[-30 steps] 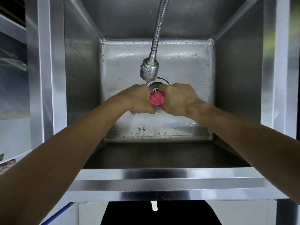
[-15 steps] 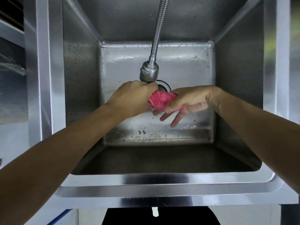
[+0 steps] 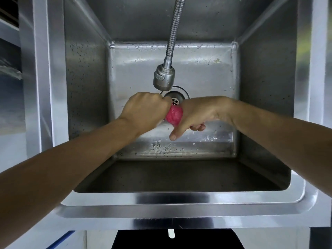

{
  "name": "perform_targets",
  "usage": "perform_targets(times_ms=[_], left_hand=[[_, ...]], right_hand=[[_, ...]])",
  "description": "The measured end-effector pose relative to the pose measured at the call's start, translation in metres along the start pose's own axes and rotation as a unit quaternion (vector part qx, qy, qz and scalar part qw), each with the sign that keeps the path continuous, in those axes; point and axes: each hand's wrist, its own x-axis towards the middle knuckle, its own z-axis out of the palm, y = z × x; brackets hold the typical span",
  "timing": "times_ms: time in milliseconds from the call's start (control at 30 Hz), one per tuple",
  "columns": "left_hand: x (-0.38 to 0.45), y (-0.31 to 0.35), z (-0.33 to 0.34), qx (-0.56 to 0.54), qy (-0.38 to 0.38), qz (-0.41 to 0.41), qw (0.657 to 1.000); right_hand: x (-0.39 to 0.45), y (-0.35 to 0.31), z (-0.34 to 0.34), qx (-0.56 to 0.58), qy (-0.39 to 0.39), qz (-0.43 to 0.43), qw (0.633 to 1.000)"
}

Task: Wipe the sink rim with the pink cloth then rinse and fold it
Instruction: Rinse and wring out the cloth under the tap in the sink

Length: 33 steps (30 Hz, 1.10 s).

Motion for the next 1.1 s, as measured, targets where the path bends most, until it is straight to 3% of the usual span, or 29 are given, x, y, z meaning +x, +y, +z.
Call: perform_targets(times_ms=[100, 267, 433, 767, 1100], left_hand=[[0.008, 0.006, -0.002, -0.052, -0.097, -0.062, 0.992], [0.018, 0.01, 0.003, -0.142, -0.172, -0.124, 0.967], [0.027, 0.002, 0.008, -0.176, -0.202, -0.141, 0.953], [0.037, 0.004, 0.021, -0.202, -0.272, -0.138, 0.931], [0.037, 0.003, 0.023, -0.203, -0.289, -0.129, 0.926]], right_hand=[[0.015, -0.003, 0.017, -0.122, 0.139, 0.025, 0.983], [0.024, 0.004, 0.025, -0.171, 0.212, 0.018, 0.962], [0.03, 0.005, 0.025, -0.225, 0.287, 0.005, 0.931], [0.036, 0.009, 0.027, -0.285, 0.307, -0.006, 0.908], [0.035, 0.007, 0.029, -0.312, 0.32, -0.017, 0.894]])
